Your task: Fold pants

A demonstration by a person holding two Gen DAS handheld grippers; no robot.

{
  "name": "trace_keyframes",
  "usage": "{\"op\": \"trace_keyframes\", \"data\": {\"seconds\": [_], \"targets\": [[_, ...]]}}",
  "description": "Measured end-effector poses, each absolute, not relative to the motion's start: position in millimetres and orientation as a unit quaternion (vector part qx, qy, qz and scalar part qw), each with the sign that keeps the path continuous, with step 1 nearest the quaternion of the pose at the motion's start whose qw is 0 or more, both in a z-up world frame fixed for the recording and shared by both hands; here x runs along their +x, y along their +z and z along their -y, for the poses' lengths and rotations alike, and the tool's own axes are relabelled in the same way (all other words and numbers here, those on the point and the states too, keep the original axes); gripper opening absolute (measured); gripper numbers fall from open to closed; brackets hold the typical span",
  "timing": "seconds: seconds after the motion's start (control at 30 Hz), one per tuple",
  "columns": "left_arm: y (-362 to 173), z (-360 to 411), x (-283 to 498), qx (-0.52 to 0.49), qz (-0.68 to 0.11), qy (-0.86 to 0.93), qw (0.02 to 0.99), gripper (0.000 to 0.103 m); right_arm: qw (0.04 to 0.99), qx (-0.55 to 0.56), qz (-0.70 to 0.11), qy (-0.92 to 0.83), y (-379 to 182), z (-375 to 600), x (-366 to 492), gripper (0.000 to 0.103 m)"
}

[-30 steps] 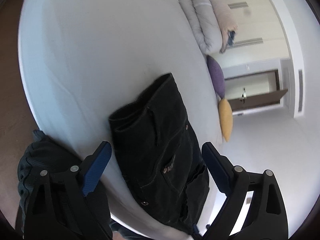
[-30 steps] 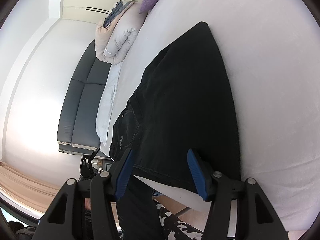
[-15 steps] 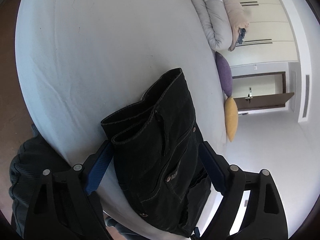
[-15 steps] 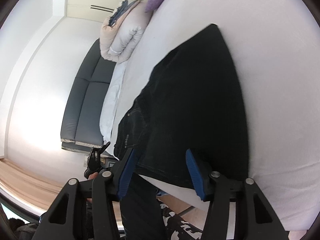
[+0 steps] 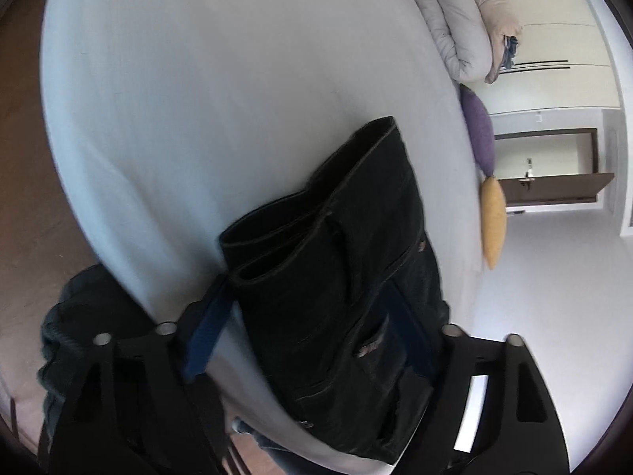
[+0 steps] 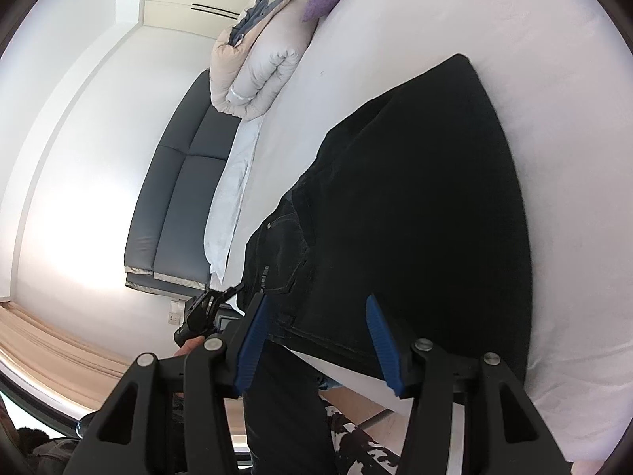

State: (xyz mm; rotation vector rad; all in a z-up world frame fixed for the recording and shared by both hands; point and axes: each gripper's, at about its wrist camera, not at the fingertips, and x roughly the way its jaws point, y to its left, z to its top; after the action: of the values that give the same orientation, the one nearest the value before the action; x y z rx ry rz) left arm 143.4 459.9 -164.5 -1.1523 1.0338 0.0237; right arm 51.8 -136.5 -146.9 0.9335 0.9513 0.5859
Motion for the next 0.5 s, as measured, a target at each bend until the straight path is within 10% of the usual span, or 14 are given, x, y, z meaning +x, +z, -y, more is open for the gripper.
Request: {"op": "trace_keyframes", "data": {"seconds": [0.17, 0.33, 0.5], "targets": [[-174, -465, 146, -0.586, -0.399, -0.028, 0.704, 0.087, 0.748, 0.426, -0.431, 0.271, -144, 136, 52, 0.052], [-190, -474, 135, -0.619, -0.389, -0.004, 0.682, 0.043, 0.755, 0.417, -0.429, 0.267, -135, 139, 56, 0.051], [-192, -471, 135, -0.615, -0.377, -0.002, 0.692, 0.037, 0.765, 0.385, -0.432, 0.283, -116, 122, 76, 0.047]]}}
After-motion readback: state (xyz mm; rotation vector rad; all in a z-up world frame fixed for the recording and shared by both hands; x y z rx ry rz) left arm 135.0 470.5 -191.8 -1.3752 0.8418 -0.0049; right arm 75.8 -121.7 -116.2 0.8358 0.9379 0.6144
